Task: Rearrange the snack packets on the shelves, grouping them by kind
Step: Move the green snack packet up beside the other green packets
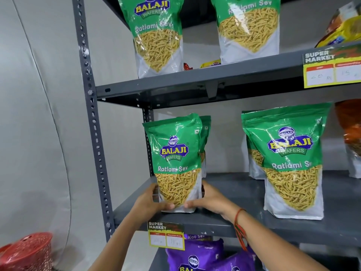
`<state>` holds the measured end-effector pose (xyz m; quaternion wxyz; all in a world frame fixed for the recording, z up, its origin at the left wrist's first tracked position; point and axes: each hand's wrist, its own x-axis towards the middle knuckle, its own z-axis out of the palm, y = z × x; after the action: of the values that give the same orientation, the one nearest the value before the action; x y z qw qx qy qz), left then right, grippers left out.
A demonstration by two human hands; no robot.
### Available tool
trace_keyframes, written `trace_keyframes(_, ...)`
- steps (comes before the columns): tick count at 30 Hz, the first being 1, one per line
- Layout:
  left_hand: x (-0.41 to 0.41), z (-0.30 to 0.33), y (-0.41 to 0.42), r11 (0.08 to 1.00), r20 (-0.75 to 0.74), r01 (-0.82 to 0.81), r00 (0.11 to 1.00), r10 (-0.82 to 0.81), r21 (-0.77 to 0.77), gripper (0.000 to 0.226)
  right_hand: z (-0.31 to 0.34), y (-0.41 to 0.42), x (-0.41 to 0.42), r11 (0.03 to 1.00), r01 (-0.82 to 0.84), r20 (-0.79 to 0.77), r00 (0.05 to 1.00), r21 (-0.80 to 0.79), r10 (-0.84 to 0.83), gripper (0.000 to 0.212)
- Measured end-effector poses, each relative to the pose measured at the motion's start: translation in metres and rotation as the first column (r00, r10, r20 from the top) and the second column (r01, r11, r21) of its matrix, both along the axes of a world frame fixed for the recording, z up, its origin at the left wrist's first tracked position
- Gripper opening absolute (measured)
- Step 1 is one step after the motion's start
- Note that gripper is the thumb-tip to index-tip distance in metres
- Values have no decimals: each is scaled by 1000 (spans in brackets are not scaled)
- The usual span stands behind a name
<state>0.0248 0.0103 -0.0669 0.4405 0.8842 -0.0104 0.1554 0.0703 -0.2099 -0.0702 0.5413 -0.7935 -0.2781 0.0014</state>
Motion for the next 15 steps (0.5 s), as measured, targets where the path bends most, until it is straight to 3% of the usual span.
trace_keyframes(4, -11, -5, -7, 999, 12, -37, 999, 37, -24, 85, -1, -1, -7, 998, 44, 13, 999, -52, -43, 103)
trace_keyframes(8, -36, -6, -24, 986, 173, -145, 972, 157, -82, 95, 3, -11, -31, 973, 230, 113, 967, -2, -228, 104)
trace_keyframes(13, -75, -14, -56, 967, 377, -146, 900, 218, -210, 66, 2, -30, -80, 905, 292, 242, 896, 308, -372, 69)
trace_keyframes(15, -87, -27, -73, 963, 414, -123, 884, 217, -240, 56, -6, -41, -104, 893, 299, 301, 865, 336, -402, 56)
